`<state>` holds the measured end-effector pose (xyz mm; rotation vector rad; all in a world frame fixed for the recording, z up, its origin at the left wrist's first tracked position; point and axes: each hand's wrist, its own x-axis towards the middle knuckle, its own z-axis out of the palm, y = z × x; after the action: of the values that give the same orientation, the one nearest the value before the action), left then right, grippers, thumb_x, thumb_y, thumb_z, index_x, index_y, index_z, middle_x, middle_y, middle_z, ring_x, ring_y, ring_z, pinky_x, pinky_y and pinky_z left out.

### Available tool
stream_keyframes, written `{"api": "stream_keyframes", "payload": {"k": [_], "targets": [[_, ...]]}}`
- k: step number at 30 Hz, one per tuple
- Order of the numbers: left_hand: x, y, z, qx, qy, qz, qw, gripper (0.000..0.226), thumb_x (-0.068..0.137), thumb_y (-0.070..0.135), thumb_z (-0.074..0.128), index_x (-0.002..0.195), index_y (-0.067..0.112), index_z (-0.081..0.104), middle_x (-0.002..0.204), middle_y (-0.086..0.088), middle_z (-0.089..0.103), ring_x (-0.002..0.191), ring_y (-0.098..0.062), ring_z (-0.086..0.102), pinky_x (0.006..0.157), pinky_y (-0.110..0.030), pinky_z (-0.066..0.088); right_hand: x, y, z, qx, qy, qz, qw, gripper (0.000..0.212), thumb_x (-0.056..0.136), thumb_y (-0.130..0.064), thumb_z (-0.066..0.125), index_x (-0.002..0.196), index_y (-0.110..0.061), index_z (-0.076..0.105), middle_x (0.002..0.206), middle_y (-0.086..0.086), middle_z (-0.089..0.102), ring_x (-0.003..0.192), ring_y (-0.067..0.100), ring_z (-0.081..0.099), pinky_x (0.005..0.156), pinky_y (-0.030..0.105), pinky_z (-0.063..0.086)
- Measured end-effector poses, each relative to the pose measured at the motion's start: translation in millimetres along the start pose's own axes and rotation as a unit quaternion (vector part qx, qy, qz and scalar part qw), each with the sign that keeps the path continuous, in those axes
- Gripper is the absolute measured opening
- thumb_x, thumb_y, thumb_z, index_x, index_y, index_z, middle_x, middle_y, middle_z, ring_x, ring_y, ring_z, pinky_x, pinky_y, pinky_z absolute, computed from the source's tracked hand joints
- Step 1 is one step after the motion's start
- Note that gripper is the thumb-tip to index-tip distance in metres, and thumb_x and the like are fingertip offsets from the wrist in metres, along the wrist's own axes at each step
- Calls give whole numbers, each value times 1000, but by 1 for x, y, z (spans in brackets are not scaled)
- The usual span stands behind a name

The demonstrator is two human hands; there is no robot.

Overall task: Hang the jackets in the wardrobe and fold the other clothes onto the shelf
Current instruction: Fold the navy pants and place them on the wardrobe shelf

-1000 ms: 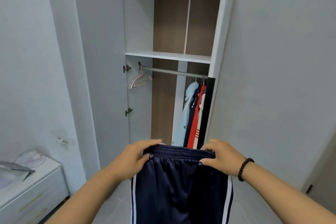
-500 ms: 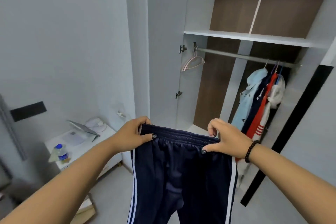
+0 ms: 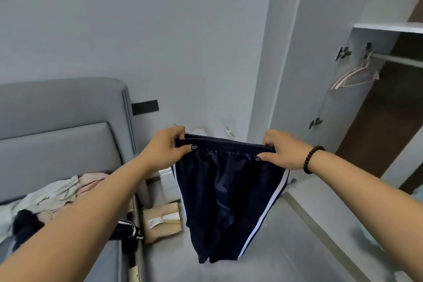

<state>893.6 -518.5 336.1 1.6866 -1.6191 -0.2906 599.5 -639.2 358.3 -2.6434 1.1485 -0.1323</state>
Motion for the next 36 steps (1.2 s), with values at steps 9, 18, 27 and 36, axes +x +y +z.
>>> {"api": "stream_keyframes", "payload": {"k": [9,18,27,36], "targets": [[-10,-33,-12,0,32,-112,993,23,86,29,72,91,28,49,84,9,62,70,-9,60,65,-23,47,67,-6,5,99,-15,-45,994,23,84,-43,67,78,-21,62,76,-3,61,67,11,56,55,18,39],[5,-79,44,-135,48,-194,970,20,85,27,75,72,21,61,55,17,59,50,6,52,49,-5,38,81,19,55,215,24,86,972,12,75,-35,77,76,-28,67,82,-11,66,78,5,61,55,10,40],[31,-108,157,-204,-35,-180,961,17,89,31,68,84,16,61,74,2,64,62,5,57,59,-10,45,33,72,145,414,182,319,833,11,69,-15,75,79,-19,73,87,2,73,84,21,69,78,36,58],[3,-116,261,-262,-88,-152,949,13,81,33,77,83,22,72,75,12,74,69,-3,68,59,-17,51,-72,114,214,342,217,352,844,12,72,-19,82,80,-23,74,87,-6,71,81,9,65,73,22,53]]}}
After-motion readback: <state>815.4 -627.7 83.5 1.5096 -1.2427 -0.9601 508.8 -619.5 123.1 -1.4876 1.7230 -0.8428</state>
